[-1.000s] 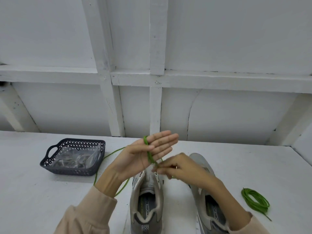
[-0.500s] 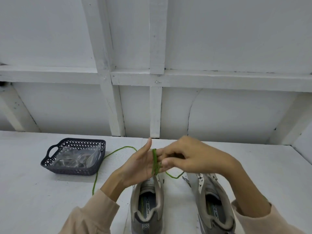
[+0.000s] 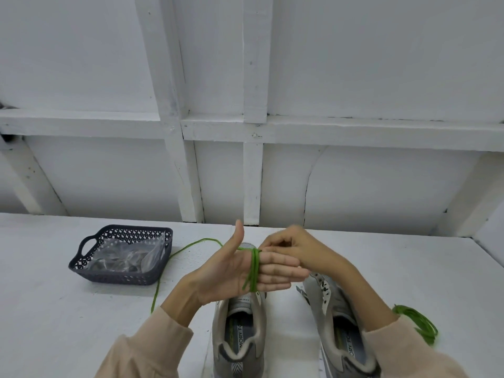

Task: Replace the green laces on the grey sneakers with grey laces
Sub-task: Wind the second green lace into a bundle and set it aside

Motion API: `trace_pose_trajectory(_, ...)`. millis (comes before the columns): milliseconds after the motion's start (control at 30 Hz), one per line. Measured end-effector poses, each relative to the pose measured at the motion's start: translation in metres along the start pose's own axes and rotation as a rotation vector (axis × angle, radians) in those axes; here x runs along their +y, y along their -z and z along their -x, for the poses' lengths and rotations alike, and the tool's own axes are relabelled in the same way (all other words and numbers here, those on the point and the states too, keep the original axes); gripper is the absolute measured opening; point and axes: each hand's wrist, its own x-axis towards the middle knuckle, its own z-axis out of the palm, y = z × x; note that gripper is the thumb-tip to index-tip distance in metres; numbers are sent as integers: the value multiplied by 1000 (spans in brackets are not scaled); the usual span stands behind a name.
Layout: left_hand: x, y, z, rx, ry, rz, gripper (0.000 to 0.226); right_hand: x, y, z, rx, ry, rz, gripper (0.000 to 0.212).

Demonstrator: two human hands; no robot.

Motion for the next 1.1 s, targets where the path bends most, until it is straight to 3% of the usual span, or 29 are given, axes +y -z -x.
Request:
trace_pose_trajectory(67, 4, 2, 4, -5, -40, 31, 110, 9, -12, 9, -8, -89, -41, 26)
trace_pose_trajectory(133, 8, 5, 5, -2, -105, 103, 108, 14, -23, 19, -25, -143, -63, 17)
trace_pose_trajectory(167, 10, 6, 4, 5, -133, 128, 106, 13, -29, 24, -58, -112, -32, 11)
trace_pose_trajectory(267, 11, 9, 1, 38, -172, 118, 104, -1, -42, 36, -200, -11, 36, 21)
trace_pose_trajectory(467, -1, 17, -3, 126, -62, 79, 105, -37, -32, 42, -416, 83, 341, 22)
trace_pose_trajectory(600, -11, 16, -1, 161, 50, 81, 103, -59, 7, 29, -293, 99, 382, 15)
trace_pose_trajectory(800, -3, 7, -5, 118, 43, 57, 105, -57, 40, 2, -131, 65, 254, 12)
trace_pose_trajectory(1000, -8, 5, -8, 163, 92, 32, 99, -47, 33, -5, 79, 120, 509, 9)
trace_pose_trajectory(1100, -9, 3, -8, 145, 70, 43, 99, -44, 27, -8, 165, 202, 500, 10)
